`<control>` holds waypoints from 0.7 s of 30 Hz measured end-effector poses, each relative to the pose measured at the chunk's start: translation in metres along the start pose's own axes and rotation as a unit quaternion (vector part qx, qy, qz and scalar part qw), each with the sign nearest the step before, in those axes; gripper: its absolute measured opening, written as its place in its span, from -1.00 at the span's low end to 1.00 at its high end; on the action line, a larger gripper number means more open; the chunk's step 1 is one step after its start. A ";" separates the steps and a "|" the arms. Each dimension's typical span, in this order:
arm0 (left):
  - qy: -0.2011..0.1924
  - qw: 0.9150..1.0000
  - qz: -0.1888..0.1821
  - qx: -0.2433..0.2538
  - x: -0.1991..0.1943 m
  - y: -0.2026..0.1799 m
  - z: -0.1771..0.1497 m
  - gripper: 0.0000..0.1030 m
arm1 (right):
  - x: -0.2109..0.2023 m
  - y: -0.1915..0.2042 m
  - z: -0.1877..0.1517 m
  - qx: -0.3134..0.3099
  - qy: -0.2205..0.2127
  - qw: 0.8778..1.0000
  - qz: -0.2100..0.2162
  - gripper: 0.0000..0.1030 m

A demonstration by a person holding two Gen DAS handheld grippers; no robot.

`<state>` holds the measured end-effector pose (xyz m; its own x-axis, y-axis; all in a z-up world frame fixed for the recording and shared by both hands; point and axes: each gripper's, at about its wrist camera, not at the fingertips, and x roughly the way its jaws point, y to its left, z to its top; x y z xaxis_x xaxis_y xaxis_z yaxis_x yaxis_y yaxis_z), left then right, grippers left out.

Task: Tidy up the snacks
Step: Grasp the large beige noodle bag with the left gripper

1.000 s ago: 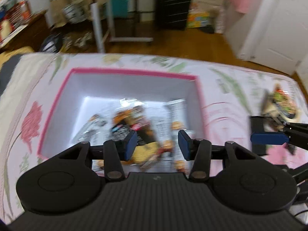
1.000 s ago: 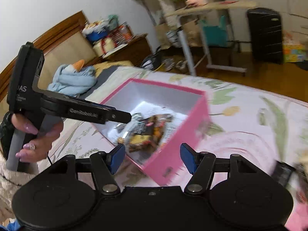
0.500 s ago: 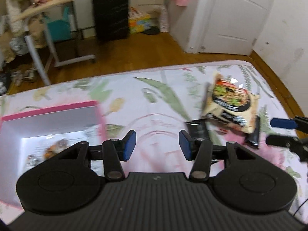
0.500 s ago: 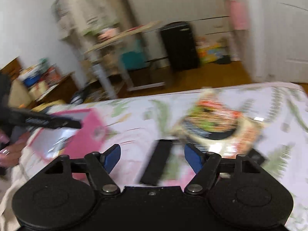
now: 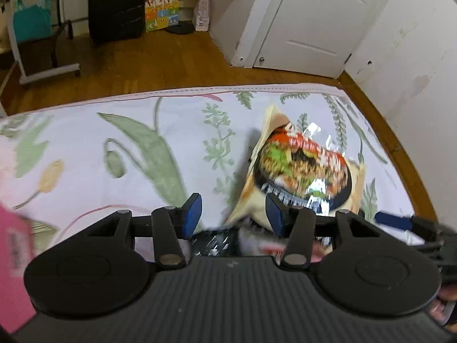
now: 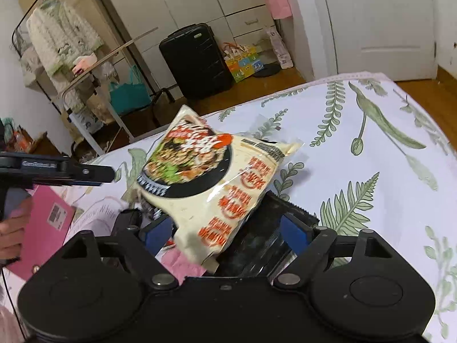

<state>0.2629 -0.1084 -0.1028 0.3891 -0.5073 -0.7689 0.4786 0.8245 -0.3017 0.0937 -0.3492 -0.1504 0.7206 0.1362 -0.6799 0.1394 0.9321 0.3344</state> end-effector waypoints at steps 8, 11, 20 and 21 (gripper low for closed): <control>0.022 0.995 -0.067 -0.072 0.054 -0.006 0.006 0.15 | 0.026 -0.016 0.006 0.049 0.008 0.997 0.052 0.68; 0.029 0.995 -0.070 -0.061 0.059 -0.017 0.004 0.17 | 0.034 -0.007 0.005 0.029 0.015 0.998 0.056 0.59; 0.049 0.997 -0.057 0.010 0.027 -0.043 -0.010 -0.01 | 0.022 0.030 0.004 -0.015 0.035 0.999 0.001 0.38; 0.051 0.997 -0.061 0.018 0.021 -0.045 -0.013 -0.01 | 0.019 0.033 0.003 -0.011 0.042 0.999 0.003 0.43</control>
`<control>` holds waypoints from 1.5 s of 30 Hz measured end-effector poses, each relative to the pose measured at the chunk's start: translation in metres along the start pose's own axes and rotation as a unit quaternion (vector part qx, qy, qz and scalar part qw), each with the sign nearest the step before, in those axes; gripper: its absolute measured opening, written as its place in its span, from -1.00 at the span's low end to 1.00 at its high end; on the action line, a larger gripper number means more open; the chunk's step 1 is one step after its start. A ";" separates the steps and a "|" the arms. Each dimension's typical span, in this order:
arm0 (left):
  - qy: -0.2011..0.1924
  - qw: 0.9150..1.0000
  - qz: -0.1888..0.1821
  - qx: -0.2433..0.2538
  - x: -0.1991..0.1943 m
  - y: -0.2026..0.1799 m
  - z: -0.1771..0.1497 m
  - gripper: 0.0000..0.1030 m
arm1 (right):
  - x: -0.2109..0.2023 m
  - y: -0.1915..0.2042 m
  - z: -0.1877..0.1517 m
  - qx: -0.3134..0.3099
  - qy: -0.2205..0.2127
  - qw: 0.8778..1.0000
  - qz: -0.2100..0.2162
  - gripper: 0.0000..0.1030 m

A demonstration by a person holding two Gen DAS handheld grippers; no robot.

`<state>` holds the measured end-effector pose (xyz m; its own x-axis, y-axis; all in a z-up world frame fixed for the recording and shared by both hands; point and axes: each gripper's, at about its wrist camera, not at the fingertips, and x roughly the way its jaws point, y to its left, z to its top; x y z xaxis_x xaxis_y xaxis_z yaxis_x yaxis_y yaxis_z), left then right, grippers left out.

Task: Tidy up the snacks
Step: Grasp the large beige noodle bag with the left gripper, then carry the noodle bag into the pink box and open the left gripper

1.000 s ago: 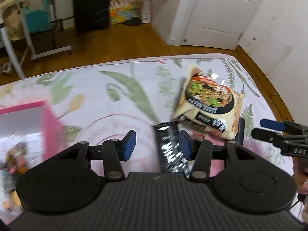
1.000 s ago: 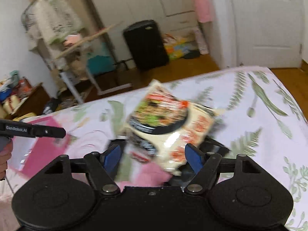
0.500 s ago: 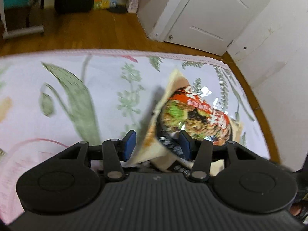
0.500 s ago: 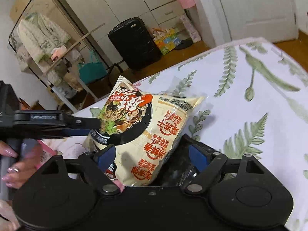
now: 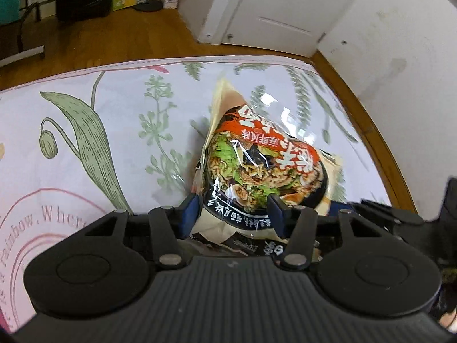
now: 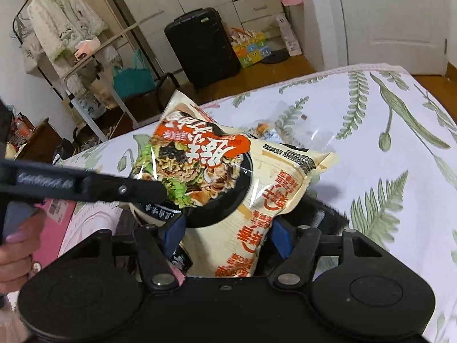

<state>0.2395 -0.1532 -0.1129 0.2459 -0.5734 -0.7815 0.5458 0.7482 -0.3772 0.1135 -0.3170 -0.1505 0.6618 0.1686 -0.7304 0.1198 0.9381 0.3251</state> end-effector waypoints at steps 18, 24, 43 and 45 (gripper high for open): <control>0.089 0.995 0.002 -0.037 -0.103 0.002 -0.098 0.10 | -0.075 0.064 -0.052 -0.041 0.105 0.990 0.087 0.51; 0.071 0.996 0.015 -0.045 -0.152 0.012 -0.127 0.10 | -0.095 0.108 -0.057 -0.102 0.107 0.983 0.113 0.44; 0.025 0.992 0.101 -0.073 -0.287 0.076 -0.185 0.10 | -0.099 0.255 -0.053 -0.251 0.148 0.938 0.187 0.14; 0.009 0.991 0.114 -0.075 -0.301 0.087 -0.184 0.10 | -0.093 0.267 -0.049 -0.248 0.145 0.937 0.197 0.14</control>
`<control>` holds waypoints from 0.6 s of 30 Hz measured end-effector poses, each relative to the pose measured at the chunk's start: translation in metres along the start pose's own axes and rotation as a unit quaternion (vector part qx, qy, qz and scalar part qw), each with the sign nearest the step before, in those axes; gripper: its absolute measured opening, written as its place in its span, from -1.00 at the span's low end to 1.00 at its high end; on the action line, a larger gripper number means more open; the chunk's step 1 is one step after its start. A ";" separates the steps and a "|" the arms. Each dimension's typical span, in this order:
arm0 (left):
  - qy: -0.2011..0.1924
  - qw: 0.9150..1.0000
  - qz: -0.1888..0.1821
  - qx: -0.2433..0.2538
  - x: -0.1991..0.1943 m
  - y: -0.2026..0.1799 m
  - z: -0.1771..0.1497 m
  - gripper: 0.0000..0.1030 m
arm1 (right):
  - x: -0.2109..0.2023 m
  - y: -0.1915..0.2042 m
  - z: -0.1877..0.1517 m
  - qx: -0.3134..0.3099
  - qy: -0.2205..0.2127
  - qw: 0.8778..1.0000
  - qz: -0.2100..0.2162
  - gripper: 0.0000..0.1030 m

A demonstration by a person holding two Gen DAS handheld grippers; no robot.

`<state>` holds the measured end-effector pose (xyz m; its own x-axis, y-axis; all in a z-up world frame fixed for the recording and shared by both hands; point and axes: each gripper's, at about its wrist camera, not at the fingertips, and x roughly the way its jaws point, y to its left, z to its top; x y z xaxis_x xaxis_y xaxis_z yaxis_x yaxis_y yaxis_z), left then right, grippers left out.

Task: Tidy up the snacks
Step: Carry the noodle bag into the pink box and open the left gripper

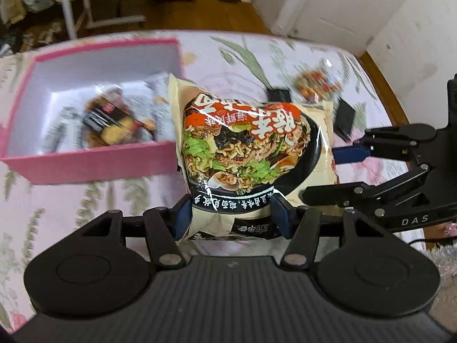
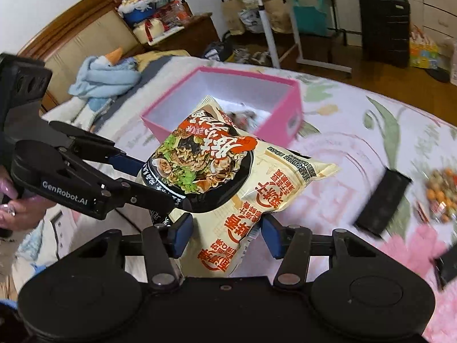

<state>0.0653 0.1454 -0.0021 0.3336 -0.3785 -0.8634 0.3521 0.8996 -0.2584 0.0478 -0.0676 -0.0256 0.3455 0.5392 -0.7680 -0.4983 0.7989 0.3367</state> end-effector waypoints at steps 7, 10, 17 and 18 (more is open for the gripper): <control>-0.012 0.999 0.047 -0.002 -0.019 0.047 0.026 0.10 | 0.039 0.012 0.041 0.000 -0.031 0.999 0.030 0.14; -0.032 0.997 0.065 -0.009 -0.017 0.068 0.041 0.10 | 0.058 0.014 0.064 -0.013 -0.049 0.998 0.027 0.14; -0.046 0.996 0.068 -0.040 0.009 0.111 0.063 0.10 | 0.104 -0.003 0.098 -0.014 -0.031 0.999 0.035 0.14; -0.047 0.996 0.069 -0.039 0.014 0.114 0.064 0.10 | 0.110 -0.002 0.100 -0.018 -0.028 0.999 0.032 0.14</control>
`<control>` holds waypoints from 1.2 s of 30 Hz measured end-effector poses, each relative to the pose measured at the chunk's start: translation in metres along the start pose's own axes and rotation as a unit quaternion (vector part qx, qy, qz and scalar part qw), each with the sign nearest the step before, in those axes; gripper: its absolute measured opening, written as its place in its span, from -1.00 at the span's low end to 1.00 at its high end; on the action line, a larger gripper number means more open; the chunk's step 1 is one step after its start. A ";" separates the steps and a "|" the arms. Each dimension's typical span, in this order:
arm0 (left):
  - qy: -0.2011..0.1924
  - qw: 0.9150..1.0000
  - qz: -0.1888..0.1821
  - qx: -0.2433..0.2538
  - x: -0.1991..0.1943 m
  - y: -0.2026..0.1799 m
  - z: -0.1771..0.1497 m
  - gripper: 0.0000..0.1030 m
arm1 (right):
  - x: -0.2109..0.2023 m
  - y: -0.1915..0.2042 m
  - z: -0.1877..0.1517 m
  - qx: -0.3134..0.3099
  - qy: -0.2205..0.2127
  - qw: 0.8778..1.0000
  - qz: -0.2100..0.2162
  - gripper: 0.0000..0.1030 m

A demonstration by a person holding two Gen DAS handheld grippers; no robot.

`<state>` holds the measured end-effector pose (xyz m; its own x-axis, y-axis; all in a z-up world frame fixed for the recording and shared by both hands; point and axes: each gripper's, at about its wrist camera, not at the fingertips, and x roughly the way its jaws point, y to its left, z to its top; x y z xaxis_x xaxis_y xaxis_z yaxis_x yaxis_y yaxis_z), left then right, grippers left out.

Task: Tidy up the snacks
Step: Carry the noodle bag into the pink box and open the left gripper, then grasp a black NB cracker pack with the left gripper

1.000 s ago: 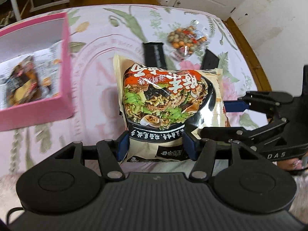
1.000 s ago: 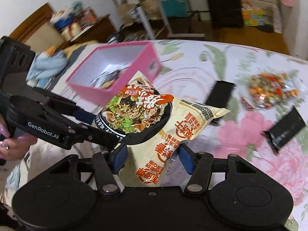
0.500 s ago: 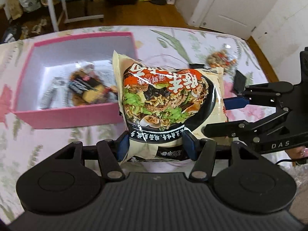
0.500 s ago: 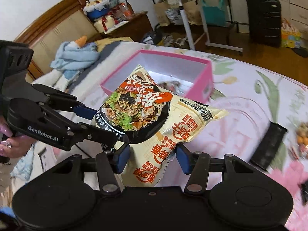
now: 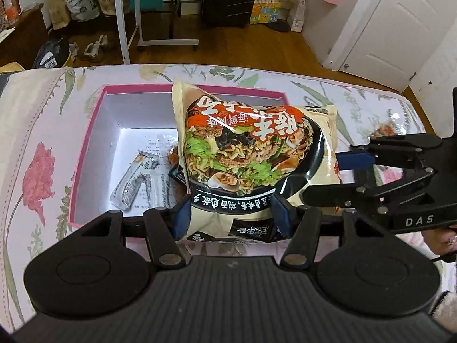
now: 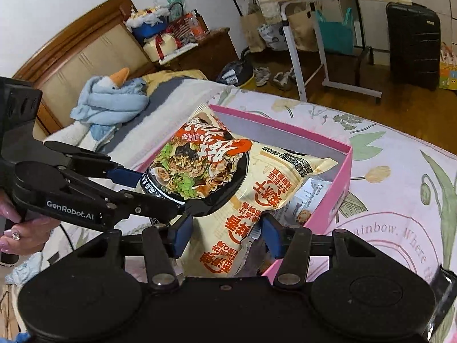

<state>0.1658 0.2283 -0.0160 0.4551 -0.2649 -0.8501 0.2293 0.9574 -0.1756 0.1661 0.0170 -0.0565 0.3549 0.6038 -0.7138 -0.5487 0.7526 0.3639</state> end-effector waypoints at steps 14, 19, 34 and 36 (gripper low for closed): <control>-0.019 0.999 0.037 0.002 0.055 0.008 0.001 0.13 | 0.027 0.000 -0.006 -0.061 -0.016 0.995 -0.082 0.17; -0.031 0.999 0.027 0.001 0.038 0.001 -0.003 0.13 | -0.019 -0.006 -0.021 -0.040 -0.043 0.996 -0.063 0.19; -0.073 0.990 -0.067 0.098 -0.008 -0.124 -0.012 0.14 | -0.144 -0.073 -0.111 0.017 -0.098 0.983 -0.157 0.31; -0.080 0.987 -0.073 0.116 -0.002 -0.146 -0.015 0.14 | -0.147 -0.086 -0.125 0.008 -0.114 0.985 -0.131 0.49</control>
<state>0.1186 0.0904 0.0041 0.5283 -0.4311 -0.7315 0.4856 0.8601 -0.1561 0.0658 -0.1693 -0.0575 0.6439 0.4308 -0.6323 -0.4052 0.8930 0.1957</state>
